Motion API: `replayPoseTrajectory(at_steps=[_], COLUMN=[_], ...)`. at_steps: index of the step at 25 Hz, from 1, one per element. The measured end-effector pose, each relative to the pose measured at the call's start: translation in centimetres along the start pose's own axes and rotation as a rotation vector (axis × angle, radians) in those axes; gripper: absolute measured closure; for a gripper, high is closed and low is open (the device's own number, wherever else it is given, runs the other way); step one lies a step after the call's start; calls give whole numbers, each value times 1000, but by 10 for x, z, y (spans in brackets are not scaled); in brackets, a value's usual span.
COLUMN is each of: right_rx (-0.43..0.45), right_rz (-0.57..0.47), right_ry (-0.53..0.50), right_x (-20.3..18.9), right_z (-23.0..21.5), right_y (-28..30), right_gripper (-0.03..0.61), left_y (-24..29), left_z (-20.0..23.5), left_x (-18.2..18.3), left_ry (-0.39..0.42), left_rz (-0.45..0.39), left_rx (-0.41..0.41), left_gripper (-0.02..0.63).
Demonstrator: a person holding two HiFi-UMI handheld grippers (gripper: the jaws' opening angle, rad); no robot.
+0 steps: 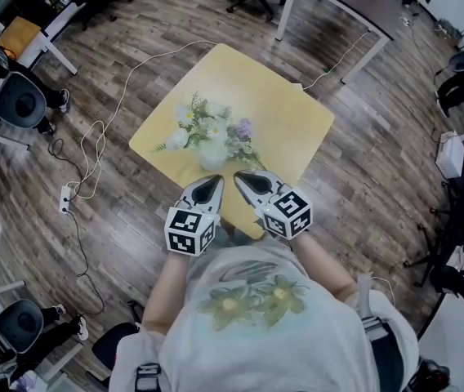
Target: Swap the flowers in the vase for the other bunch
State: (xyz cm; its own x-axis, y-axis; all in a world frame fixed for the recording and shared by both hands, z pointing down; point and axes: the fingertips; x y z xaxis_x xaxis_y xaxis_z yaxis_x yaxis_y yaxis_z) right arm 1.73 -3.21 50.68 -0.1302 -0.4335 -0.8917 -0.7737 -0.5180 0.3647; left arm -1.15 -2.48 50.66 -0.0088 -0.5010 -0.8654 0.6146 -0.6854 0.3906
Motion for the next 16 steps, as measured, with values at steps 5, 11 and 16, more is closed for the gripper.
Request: replayPoseTrajectory(at_steps=[5, 11, 16], right_rx=[-10, -20, -21], right_rz=[10, 18, 20], right_ry=[-7, -4, -1], right_x=[1, -3, -8], right_z=[-4, -6, -6], right_y=[1, -2, -2], right_gripper=[532, 532, 532], left_y=[1, 0, 0], left_z=[3, 1, 0], left_x=[5, 3, -3], left_ry=[-3, -6, -3], left_rz=[-1, 2, 4], left_rx=[-3, -3, -4], left_gripper=[595, 595, 595])
Point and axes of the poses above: the fingertips, and each gripper's own axes: y forward along the fingers, z to its left, x out of its top, and after that the axes turned 6 degrees about -x, right-handed
